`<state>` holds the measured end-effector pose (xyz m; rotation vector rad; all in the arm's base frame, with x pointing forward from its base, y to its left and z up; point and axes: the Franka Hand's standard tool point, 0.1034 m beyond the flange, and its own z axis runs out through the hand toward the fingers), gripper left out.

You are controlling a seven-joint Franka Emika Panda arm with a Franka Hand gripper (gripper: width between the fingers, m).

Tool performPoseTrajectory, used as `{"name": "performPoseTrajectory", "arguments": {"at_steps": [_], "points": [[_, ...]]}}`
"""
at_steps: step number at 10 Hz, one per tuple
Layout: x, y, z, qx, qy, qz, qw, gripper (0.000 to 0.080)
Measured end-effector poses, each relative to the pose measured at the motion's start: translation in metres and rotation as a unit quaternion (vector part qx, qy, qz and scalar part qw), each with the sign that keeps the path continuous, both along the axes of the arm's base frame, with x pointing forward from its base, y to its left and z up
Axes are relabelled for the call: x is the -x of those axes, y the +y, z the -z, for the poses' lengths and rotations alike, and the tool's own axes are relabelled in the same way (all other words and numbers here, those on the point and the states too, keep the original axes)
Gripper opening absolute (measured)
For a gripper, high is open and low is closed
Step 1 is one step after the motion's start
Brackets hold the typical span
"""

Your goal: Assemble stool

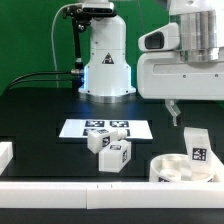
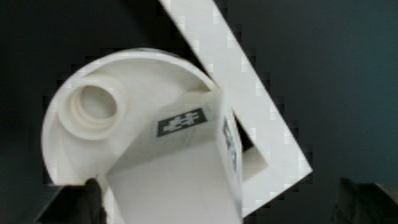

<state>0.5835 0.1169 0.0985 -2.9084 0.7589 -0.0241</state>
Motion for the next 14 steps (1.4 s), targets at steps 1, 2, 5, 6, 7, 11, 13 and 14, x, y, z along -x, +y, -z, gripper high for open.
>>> {"name": "performPoseTrajectory", "arguments": {"at_steps": [1,2,5,6,7,11,13,14], "points": [[-0.002,-0.001,-0.002,0.017,-0.015,-0.116,0.993,0.0649],[-0.002,-0.005,0.000,0.024,-0.028,-0.215,0.976,0.0649],[-0.001,-0.006,0.005,0.035,-0.038,-0.334,0.941,0.0649],[-0.001,-0.008,0.005,0.039,-0.040,-0.360,0.931,0.0649],[-0.002,-0.009,0.005,0.049,-0.043,-0.420,0.905,0.0649],[-0.007,0.002,0.010,0.091,-0.036,-0.668,0.737,0.0649],[-0.008,-0.004,0.010,0.094,-0.036,-0.703,0.704,0.0649],[-0.007,-0.005,0.012,0.095,-0.034,-0.723,0.683,0.0649]]}}
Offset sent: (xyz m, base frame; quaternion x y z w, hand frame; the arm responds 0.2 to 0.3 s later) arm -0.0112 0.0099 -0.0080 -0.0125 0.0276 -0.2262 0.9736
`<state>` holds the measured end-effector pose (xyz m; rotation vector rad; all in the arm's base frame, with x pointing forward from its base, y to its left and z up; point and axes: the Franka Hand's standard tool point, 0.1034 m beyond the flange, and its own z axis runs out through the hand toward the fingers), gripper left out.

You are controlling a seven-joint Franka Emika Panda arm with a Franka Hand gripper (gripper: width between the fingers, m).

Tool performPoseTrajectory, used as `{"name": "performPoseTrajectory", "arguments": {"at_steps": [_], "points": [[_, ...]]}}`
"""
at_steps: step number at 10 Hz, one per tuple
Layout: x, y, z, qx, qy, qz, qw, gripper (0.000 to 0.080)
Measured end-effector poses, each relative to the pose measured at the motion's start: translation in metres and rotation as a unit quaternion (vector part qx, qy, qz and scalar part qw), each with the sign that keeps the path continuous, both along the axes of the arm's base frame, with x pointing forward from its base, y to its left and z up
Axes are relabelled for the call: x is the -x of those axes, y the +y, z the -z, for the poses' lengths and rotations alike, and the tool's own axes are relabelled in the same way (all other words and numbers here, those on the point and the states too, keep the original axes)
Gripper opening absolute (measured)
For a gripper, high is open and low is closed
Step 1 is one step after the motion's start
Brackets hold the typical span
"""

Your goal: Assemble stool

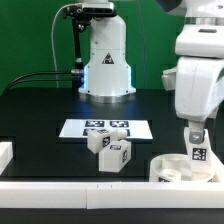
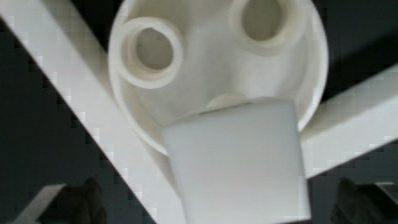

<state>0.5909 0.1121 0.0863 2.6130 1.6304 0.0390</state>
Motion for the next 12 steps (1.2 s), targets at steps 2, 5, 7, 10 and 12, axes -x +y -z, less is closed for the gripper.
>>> {"name": "performPoseTrajectory", "arguments": {"at_steps": [2,5,7,10,12], "points": [[0.006,0.001,0.017,0.003,0.012,-0.005,1.000,0.0649],[0.007,0.002,0.024,0.002,0.011,0.020,1.000,0.0649],[0.007,0.002,0.024,0.000,0.010,0.063,0.998,0.0425],[0.007,0.002,0.024,-0.005,0.005,0.176,0.984,0.0334],[0.007,0.002,0.023,-0.015,0.002,0.311,0.950,0.0334]]}}
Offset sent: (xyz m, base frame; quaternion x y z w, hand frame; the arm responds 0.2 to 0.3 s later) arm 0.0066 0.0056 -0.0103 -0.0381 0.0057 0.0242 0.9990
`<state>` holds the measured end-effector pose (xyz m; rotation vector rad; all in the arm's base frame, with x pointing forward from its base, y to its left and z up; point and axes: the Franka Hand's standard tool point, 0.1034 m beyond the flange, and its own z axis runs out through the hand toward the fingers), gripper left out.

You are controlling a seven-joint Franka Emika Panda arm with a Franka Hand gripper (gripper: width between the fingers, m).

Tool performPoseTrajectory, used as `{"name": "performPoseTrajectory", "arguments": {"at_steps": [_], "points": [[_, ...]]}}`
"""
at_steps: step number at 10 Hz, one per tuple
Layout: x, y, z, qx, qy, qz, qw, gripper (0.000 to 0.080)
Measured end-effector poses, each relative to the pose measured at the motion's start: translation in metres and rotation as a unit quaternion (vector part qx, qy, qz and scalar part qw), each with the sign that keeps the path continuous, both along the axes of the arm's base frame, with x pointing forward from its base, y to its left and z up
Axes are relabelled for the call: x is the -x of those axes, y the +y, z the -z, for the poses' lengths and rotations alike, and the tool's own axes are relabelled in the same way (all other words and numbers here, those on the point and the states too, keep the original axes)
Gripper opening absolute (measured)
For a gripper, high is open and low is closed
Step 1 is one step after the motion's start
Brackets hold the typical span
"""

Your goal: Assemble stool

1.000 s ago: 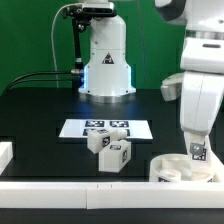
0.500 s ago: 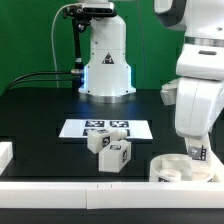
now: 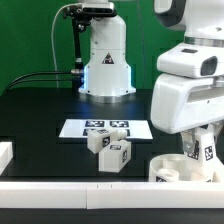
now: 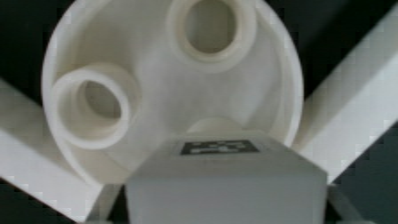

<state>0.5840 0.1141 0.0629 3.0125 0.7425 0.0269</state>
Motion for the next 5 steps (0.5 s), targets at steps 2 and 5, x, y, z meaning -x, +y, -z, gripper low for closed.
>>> {"name": "performPoseTrajectory", "arguments": {"at_steps": [2,5], "points": [[0.0018,0.0060,0.0012,-0.022,0.000,0.227,0.974,0.0334],[0.0035,0.0076,0.0019,-0.023,0.003,0.308,0.951,0.0334]]}}
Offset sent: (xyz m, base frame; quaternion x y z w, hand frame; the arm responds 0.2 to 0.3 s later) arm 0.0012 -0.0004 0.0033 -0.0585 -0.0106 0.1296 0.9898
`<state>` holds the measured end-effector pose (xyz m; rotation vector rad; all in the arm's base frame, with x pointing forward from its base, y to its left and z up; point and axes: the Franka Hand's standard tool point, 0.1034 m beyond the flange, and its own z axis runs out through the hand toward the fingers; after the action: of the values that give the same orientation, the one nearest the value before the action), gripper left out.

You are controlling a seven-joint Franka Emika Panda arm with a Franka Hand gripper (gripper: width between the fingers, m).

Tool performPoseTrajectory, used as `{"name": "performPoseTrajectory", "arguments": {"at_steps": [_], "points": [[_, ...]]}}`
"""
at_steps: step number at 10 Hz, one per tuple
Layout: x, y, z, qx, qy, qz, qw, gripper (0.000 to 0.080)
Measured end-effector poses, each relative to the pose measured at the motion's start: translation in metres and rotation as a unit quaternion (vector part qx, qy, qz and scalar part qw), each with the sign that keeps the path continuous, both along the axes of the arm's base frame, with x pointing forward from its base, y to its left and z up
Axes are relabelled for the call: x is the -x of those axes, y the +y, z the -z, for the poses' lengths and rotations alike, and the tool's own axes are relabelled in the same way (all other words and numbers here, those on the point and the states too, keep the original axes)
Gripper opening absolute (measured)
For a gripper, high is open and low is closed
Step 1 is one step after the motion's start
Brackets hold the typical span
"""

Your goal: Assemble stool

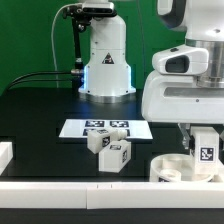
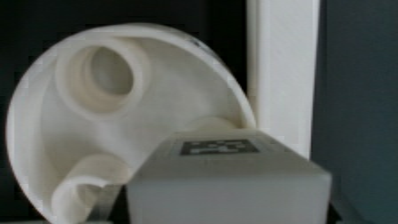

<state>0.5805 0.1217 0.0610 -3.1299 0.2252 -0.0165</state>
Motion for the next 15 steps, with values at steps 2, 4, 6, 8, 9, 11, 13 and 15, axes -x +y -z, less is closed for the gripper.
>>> {"name": "performPoseTrajectory", "arguments": {"at_steps": [2,4,6,8,9,11,13,15], "points": [[0.000,-0.001,0.000,-0.003,0.001,0.070,0.998,0.0334],[0.000,0.006,-0.002,-0.018,0.000,0.253,0.967,0.0334],[-0.001,0.007,-0.001,-0.044,-0.014,0.402,0.914,0.0334],[-0.001,0.008,-0.001,-0.049,-0.010,0.445,0.894,0.0334],[-0.001,0.008,-0.001,-0.052,-0.007,0.470,0.881,0.0334],[-0.001,0.009,-0.001,-0.060,0.000,0.527,0.848,0.0334],[-0.005,0.009,-0.003,-0.089,0.015,0.653,0.752,0.0334],[-0.007,0.016,-0.002,-0.117,0.010,0.786,0.607,0.0334]]}}
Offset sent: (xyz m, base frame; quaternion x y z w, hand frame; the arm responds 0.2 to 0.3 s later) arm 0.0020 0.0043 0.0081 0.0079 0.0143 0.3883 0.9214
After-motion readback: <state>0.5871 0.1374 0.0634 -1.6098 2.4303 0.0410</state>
